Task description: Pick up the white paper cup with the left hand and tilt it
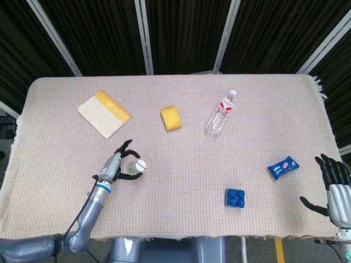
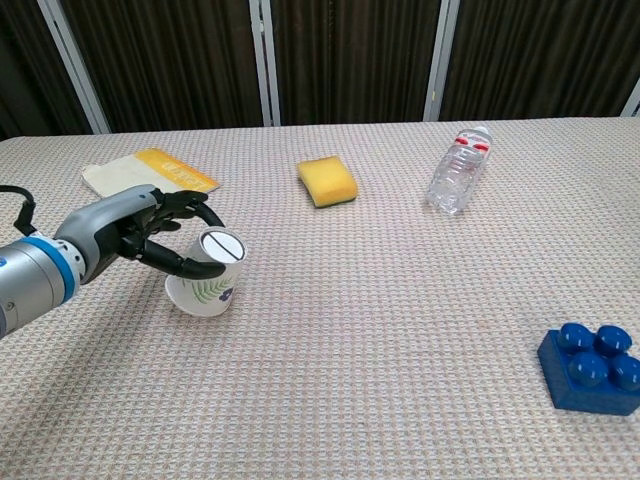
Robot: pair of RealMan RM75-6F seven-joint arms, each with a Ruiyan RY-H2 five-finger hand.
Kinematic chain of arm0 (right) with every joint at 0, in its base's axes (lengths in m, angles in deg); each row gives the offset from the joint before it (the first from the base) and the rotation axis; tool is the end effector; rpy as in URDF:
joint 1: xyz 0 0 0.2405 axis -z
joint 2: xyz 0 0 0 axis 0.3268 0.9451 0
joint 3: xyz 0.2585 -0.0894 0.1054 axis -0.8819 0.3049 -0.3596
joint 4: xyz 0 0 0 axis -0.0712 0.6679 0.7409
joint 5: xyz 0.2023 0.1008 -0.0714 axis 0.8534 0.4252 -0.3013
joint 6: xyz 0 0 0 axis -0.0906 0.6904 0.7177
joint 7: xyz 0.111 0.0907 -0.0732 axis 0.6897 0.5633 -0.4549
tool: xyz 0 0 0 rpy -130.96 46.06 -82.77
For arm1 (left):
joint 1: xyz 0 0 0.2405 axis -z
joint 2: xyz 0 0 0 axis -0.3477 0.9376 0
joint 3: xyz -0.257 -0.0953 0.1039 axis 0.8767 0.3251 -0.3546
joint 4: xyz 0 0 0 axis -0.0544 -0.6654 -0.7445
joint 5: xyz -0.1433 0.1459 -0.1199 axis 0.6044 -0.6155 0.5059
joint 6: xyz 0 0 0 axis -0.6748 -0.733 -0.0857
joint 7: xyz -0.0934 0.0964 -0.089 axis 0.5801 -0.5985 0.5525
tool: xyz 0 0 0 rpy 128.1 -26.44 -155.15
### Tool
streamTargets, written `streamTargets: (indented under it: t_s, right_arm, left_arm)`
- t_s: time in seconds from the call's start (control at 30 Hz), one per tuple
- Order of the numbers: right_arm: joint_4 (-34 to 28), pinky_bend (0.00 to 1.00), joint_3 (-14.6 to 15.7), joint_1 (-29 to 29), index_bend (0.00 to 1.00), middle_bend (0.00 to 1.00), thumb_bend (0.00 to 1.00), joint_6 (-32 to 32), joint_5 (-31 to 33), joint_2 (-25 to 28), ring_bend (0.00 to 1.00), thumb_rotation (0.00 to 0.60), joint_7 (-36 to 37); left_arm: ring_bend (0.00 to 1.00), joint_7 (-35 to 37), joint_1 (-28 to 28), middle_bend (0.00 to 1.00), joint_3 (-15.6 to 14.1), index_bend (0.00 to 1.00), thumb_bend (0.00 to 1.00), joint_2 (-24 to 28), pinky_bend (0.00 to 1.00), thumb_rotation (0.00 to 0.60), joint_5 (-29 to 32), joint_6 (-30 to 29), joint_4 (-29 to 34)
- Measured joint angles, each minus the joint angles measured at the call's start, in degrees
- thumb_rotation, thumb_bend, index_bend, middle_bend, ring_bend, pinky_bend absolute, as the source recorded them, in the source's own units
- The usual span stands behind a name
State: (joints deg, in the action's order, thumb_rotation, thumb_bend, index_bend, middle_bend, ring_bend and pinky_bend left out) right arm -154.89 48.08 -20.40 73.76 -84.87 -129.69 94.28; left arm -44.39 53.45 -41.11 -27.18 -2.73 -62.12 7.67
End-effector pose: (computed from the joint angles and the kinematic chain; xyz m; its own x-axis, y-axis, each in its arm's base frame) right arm -0.3480 -0.1870 0.1782 0.3195 0.0693 0.9450 -0.9476 0.0169 0.3191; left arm -0.1877 0.3342 -0.0884 -0.3005 0.4062 0.8630 0.9510 0.0581 0.3037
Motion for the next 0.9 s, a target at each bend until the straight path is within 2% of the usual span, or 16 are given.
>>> streamTargets:
  t_s: [0.3, 0.37, 0.43, 0.5, 0.77, 0.9]
  right_arm:
    - [-0.1, 0.00, 0.0, 0.0, 0.00, 0.00, 0.06, 0.1, -0.1, 0.0, 0.00, 0.600, -0.1]
    - [-0.1, 0.00, 0.0, 0.0, 0.00, 0.00, 0.06, 0.0, 0.0, 0.0, 0.00, 0.600, -0.1]
    - [-0.2, 0.00, 0.0, 0.0, 0.00, 0.00, 0.06, 0.0, 0.0, 0.1, 0.00, 0.600, 0.1]
    - [-0.2, 0.00, 0.0, 0.0, 0.00, 0.00, 0.06, 0.0, 0.0, 0.1, 0.00, 0.600, 0.1]
    - [0.1, 0.00, 0.0, -0.1, 0.00, 0.00, 0.06, -0.4, 0.1, 0.0, 0.00, 0.600, -0.1]
    - [0.4, 0.00, 0.3, -0.3, 0.00, 0.00, 0.06, -0.8, 0.1, -0.2, 0.00, 0.600, -0.9]
  left_arm:
    - [0.00, 2.5, -1.8, 0.00, -2.4, 0.37, 0.17, 2.5, 0.00, 0.600, -5.0, 1.7, -1.2]
    - [0.00, 2.6, -2.2, 0.00, -2.6, 0.26, 0.17, 3.1, 0.00, 0.600, -5.4, 1.8, -1.0]
    - [0.00, 2.7, -2.5, 0.00, -2.7, 0.07, 0.17, 3.5, 0.00, 0.600, -6.1, 1.6, -0.9]
    - [0.00, 2.9, -2.8, 0.00, -2.9, 0.00, 0.17, 4.0, 0.00, 0.600, -7.2, 1.0, -0.7]
    - [0.00, 4.9, -5.4, 0.00, -4.2, 0.00, 0.17, 9.0, 0.00, 0.600, -15.5, -4.2, 1.3]
    - [0.00, 1.2, -7.1, 0.00, -6.5, 0.00, 0.17, 12.5, 0.00, 0.600, -20.1, -7.5, 1.7]
